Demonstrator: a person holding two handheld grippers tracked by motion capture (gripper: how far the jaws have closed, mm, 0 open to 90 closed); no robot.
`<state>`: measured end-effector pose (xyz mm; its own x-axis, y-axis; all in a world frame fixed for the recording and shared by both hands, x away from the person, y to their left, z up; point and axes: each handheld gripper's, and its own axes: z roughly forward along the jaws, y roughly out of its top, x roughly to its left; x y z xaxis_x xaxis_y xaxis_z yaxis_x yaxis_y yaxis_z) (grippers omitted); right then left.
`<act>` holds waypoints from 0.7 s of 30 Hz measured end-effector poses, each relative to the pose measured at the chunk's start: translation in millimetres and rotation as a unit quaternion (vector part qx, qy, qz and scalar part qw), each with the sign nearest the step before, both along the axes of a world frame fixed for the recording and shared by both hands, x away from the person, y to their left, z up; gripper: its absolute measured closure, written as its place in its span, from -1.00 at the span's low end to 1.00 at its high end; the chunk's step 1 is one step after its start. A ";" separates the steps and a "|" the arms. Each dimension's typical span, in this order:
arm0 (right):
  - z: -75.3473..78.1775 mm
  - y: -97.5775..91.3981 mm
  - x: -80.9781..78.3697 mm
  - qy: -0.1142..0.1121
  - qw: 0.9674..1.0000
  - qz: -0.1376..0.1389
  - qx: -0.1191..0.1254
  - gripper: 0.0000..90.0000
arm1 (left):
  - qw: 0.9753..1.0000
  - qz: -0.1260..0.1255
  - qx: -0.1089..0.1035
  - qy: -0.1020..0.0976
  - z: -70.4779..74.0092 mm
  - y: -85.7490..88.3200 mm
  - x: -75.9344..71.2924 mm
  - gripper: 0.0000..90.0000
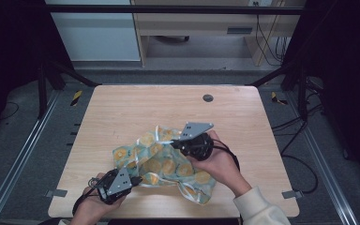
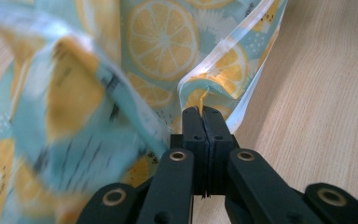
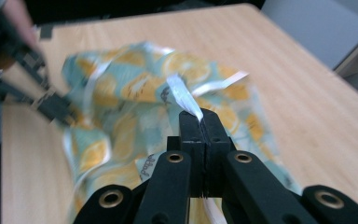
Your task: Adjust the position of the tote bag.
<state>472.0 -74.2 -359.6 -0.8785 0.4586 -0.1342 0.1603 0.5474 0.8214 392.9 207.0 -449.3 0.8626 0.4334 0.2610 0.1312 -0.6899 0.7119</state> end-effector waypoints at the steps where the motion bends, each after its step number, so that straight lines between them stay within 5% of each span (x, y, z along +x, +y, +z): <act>1: 3.5 -1.7 4.5 -0.001 1.000 -0.004 0.006 1.00 | 1.000 -0.001 0.001 -0.001 0.0 0.1 0.0 1.00; 9: 15.8 -12.2 33.8 -0.003 0.999 -0.040 0.021 1.00 | 1.000 -0.004 0.018 -0.004 -1.0 -0.6 -2.0 1.00; 13: 16.9 -15.7 42.6 -0.010 0.998 -0.051 0.017 1.00 | 0.999 -0.002 0.043 -0.018 0.6 0.7 -2.6 1.00; 21: 9.2 -26.5 69.6 0.001 0.997 -0.080 0.012 1.00 | 0.999 0.009 0.048 0.000 -4.3 -0.4 0.6 1.00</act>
